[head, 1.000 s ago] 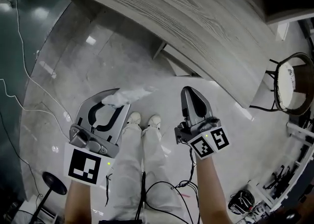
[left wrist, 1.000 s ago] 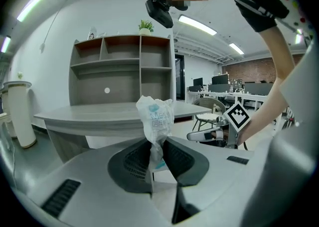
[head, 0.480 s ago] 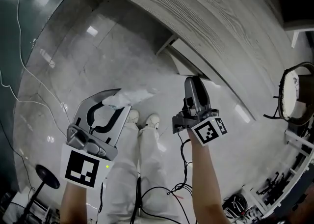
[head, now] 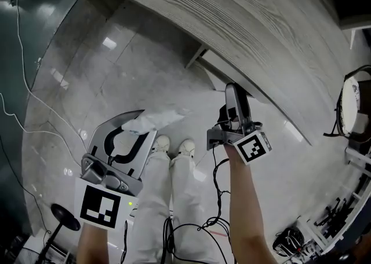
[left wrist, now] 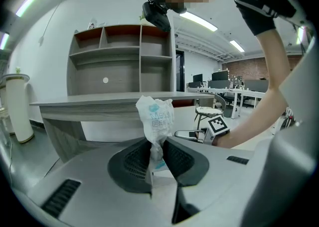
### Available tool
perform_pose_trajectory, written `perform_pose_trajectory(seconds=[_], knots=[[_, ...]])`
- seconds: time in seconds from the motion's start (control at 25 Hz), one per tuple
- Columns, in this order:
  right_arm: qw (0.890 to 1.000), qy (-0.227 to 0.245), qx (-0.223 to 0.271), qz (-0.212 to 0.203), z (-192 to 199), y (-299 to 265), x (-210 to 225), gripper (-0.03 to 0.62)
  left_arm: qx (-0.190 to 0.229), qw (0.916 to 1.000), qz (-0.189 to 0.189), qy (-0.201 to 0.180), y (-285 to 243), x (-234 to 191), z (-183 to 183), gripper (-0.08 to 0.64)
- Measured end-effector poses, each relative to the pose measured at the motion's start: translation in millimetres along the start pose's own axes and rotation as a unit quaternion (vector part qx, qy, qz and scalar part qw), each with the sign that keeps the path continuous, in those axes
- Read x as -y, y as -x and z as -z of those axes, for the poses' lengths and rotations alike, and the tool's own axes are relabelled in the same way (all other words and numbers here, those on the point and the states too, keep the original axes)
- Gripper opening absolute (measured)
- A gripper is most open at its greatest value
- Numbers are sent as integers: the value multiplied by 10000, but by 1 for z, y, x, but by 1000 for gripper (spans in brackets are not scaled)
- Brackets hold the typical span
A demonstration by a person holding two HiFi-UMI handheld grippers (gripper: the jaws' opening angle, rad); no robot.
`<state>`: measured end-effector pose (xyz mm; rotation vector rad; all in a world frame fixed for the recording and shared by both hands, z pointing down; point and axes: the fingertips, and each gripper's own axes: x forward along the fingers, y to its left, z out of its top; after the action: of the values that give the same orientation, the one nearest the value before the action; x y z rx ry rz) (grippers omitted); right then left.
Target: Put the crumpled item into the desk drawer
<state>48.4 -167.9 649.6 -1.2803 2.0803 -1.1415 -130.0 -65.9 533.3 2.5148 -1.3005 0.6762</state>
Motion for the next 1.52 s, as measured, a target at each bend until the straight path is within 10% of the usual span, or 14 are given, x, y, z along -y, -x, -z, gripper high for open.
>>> perform_pose_trajectory(seconds=[0.48,1.52], knots=[[9967,-220,315,-713,-16,-8,-4,158,-79,9995,-233,182,-6,-6,-2,72],[9966,384,-205,-695,11,17,-14,44,180,9994,-213,202,-2,-4,-19,72]])
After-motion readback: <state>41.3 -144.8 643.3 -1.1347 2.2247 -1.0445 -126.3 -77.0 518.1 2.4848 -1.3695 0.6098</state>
